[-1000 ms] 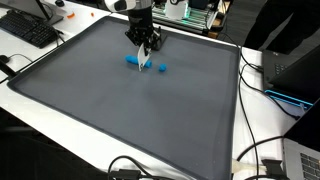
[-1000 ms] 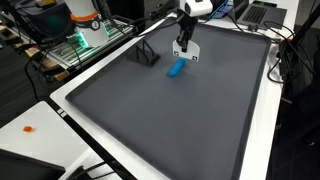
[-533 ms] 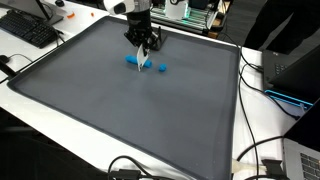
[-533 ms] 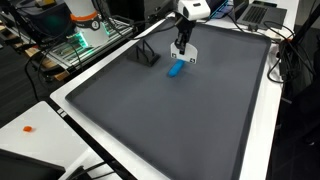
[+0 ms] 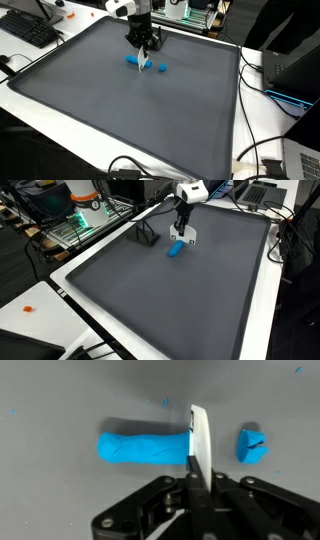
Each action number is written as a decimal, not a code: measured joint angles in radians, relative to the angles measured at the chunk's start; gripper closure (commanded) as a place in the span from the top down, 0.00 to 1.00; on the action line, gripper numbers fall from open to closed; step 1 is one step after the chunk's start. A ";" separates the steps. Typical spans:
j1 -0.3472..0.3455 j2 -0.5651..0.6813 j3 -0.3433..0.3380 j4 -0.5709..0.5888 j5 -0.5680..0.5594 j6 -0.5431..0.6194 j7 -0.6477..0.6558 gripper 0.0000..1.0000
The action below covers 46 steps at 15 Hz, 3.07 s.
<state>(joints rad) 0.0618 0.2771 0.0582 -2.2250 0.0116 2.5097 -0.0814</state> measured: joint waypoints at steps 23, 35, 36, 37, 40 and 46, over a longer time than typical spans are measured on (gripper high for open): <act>0.009 0.006 0.017 -0.037 -0.001 0.004 0.002 0.01; 0.015 -0.004 0.023 0.000 -0.001 -0.008 0.030 0.01; 0.014 -0.008 0.021 0.005 -0.001 -0.008 0.030 0.01; 0.013 -0.013 0.018 0.010 -0.002 -0.008 0.030 0.01; 0.012 -0.025 0.005 0.024 -0.013 -0.008 0.030 0.01; 0.005 -0.026 -0.022 0.031 -0.057 -0.010 0.033 0.01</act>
<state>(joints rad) 0.0669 0.2512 0.0366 -2.1939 -0.0451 2.4995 -0.0487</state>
